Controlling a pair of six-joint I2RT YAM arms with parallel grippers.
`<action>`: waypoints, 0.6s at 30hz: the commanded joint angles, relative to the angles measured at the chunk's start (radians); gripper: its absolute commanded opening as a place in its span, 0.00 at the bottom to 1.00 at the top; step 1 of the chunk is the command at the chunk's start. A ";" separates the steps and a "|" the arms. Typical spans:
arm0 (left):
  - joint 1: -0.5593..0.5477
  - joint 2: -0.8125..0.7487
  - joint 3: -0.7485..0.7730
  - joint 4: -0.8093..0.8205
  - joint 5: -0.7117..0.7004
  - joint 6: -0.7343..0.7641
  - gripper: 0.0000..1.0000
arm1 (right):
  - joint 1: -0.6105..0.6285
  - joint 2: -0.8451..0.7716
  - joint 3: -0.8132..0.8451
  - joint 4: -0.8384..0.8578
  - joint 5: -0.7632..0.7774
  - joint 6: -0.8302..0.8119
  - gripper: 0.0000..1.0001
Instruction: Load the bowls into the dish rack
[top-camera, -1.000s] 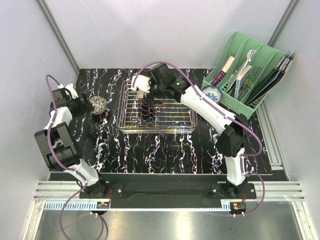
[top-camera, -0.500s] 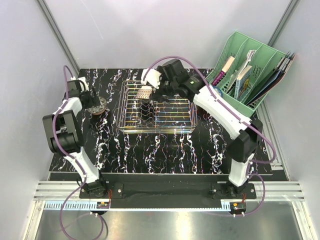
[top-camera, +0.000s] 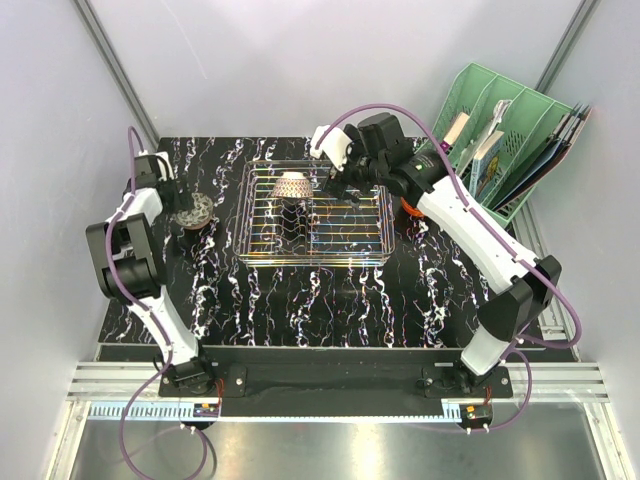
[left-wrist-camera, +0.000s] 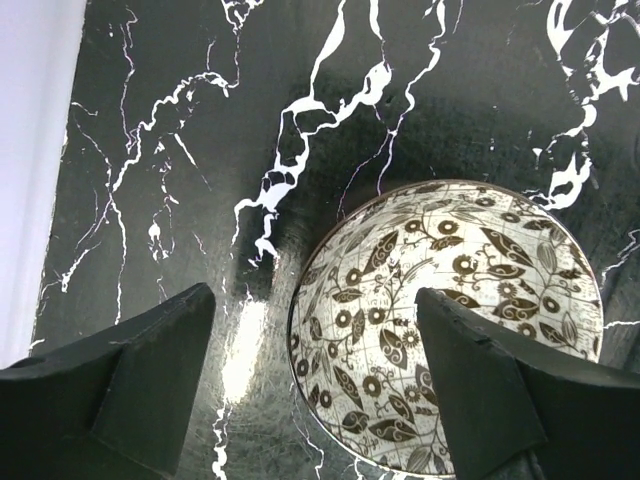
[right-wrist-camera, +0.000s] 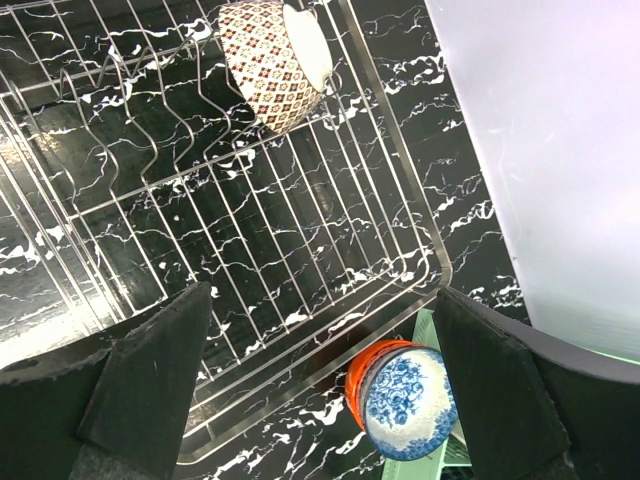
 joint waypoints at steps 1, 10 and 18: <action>-0.002 0.052 0.080 -0.049 -0.017 0.015 0.84 | 0.001 -0.043 -0.003 0.012 -0.028 0.033 1.00; -0.004 0.133 0.164 -0.152 0.093 0.013 0.77 | 0.001 -0.062 -0.001 0.004 -0.031 0.044 1.00; -0.004 0.143 0.169 -0.180 0.130 0.009 0.32 | 0.001 -0.062 0.011 0.001 -0.045 0.053 1.00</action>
